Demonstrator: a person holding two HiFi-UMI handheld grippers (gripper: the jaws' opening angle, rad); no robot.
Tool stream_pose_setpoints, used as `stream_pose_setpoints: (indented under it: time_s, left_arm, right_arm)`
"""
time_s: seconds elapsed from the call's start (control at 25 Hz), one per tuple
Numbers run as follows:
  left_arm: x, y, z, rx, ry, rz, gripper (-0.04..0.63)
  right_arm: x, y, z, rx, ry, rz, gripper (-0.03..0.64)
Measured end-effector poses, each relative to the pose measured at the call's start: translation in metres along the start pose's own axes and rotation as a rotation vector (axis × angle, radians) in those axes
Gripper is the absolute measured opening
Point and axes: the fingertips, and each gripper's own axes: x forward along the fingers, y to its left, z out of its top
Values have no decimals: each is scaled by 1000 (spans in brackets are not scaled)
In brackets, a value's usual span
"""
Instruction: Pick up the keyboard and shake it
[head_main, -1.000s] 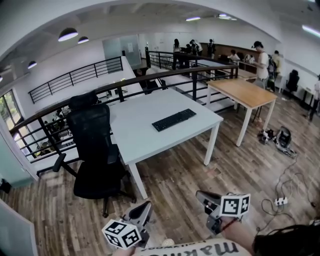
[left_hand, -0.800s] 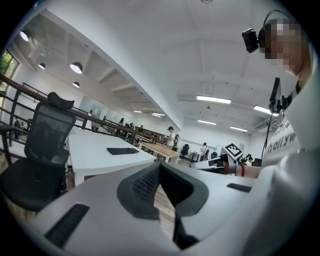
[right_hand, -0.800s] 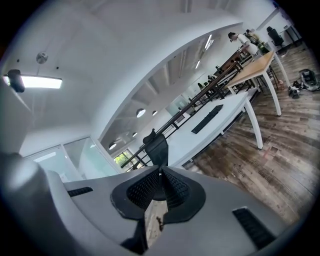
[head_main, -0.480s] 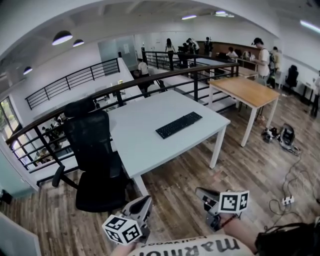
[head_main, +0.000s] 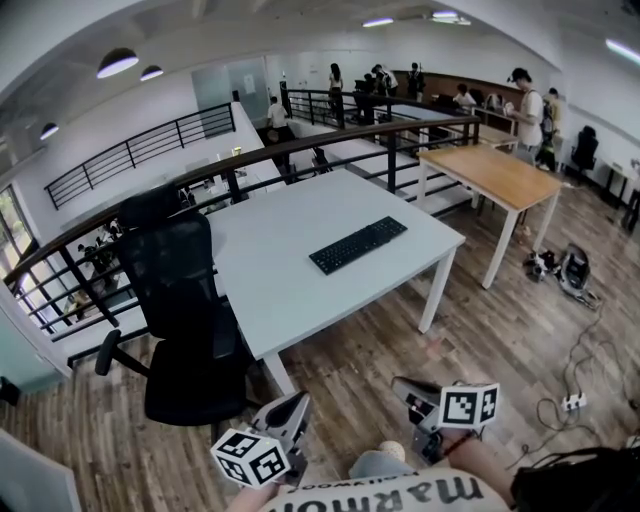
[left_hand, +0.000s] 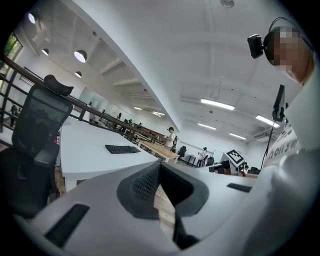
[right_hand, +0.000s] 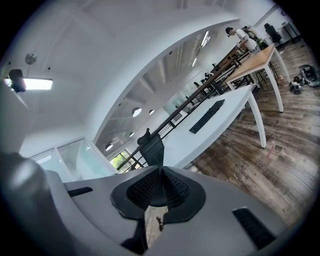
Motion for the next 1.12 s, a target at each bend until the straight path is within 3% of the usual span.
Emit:
stream_pose_setpoints:
  time_s: [0.32, 0.68, 1.12]
  left_arm:
    - [50, 26, 15, -46, -27, 45, 2]
    - [132, 51, 41, -27, -80, 108, 2]
    - [204, 59, 57, -22, -125, 172, 2]
  right_arm:
    - [34, -40, 51, 26, 14, 2, 41]
    - [82, -79, 128, -106, 76, 66, 41]
    - [112, -130, 188, -165, 124, 98, 41]
